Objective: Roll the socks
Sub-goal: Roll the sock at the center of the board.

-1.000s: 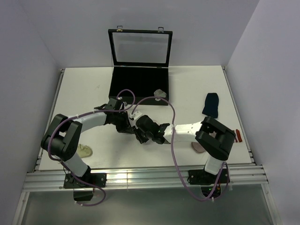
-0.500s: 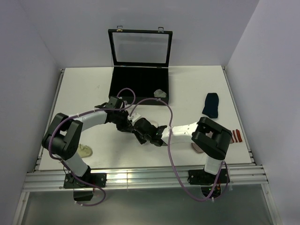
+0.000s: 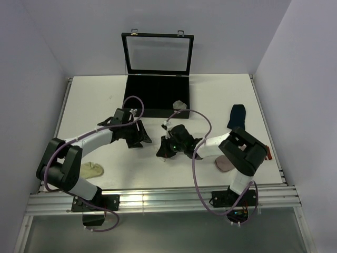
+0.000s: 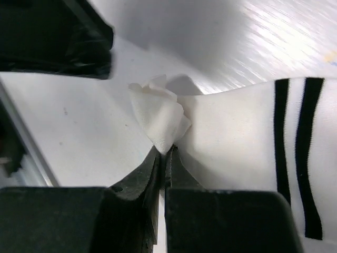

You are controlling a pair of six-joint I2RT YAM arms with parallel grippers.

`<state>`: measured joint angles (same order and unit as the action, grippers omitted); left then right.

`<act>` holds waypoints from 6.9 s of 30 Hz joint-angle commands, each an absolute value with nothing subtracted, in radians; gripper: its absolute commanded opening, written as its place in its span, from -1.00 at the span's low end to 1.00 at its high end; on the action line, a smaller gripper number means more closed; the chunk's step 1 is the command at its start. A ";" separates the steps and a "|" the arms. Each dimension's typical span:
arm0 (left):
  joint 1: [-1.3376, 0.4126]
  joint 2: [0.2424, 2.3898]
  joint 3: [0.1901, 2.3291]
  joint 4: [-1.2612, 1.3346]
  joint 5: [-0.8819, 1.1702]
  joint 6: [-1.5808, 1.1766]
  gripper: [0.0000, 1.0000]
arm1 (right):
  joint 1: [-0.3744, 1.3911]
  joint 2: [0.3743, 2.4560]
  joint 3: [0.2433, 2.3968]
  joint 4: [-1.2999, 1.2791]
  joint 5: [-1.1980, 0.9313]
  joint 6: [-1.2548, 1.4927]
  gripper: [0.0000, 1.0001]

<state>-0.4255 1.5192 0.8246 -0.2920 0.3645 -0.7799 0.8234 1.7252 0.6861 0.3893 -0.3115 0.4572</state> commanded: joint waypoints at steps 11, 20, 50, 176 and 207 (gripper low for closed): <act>-0.459 1.542 0.775 -0.183 0.440 -0.782 0.13 | 0.678 1.913 0.589 0.681 -0.672 0.733 -1.00; -0.479 1.611 0.764 -0.175 0.403 -0.772 -0.26 | 0.663 1.957 0.581 0.724 -0.696 0.764 -1.00; -0.494 1.680 0.867 -0.256 0.379 -0.739 -0.54 | 1.034 1.557 0.896 -0.031 0.187 0.259 -0.21; -0.473 1.628 0.888 -0.249 0.377 -0.834 0.00 | 0.990 1.713 0.730 0.199 -0.068 0.343 -1.00; -0.465 1.646 0.808 -0.140 0.474 -0.811 0.06 | 0.545 2.203 0.508 1.326 -0.942 1.093 -0.98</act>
<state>-0.4599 1.6279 0.8001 -0.1574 0.4461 -0.8326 0.5491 2.1990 0.5488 1.4536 -0.9260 1.2186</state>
